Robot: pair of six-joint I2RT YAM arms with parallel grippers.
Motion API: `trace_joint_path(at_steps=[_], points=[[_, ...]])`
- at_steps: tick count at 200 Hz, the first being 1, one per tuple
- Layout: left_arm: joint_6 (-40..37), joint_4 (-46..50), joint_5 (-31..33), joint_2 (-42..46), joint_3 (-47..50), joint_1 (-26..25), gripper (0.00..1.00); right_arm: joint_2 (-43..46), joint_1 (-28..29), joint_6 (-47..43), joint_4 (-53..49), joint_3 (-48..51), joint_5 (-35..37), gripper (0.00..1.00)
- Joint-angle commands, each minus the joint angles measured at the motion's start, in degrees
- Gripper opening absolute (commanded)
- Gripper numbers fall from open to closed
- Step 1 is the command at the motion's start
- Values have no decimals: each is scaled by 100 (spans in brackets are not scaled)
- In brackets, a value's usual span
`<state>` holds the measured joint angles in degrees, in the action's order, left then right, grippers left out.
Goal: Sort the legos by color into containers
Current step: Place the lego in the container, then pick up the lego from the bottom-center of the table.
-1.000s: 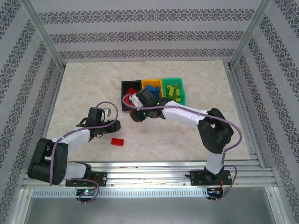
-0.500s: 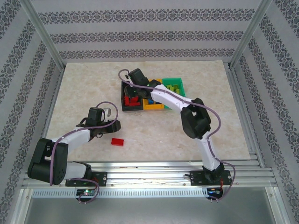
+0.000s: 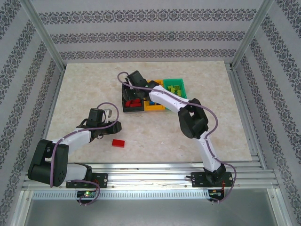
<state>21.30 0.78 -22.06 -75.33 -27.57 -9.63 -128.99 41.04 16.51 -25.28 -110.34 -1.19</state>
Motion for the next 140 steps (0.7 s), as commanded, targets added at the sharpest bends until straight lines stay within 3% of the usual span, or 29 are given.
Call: trace_joint_path(at_steps=[1, 30, 80, 140], points=[[56, -165, -36, -6, 9, 88, 60, 875, 217, -288, 356, 742, 78, 58], [65, -153, -25, -5, 9, 93, 60, 1647, 507, -495, 681, 1812, 41, 61], [142, -112, 9, 5, 28, 255, 60, 2437, 1389, -882, 1401, 3585, -759, 65], [313, -173, -15, 166, 181, 565, 60, 1932, 2102, -1379, 1434, 3701, -1208, 68]])
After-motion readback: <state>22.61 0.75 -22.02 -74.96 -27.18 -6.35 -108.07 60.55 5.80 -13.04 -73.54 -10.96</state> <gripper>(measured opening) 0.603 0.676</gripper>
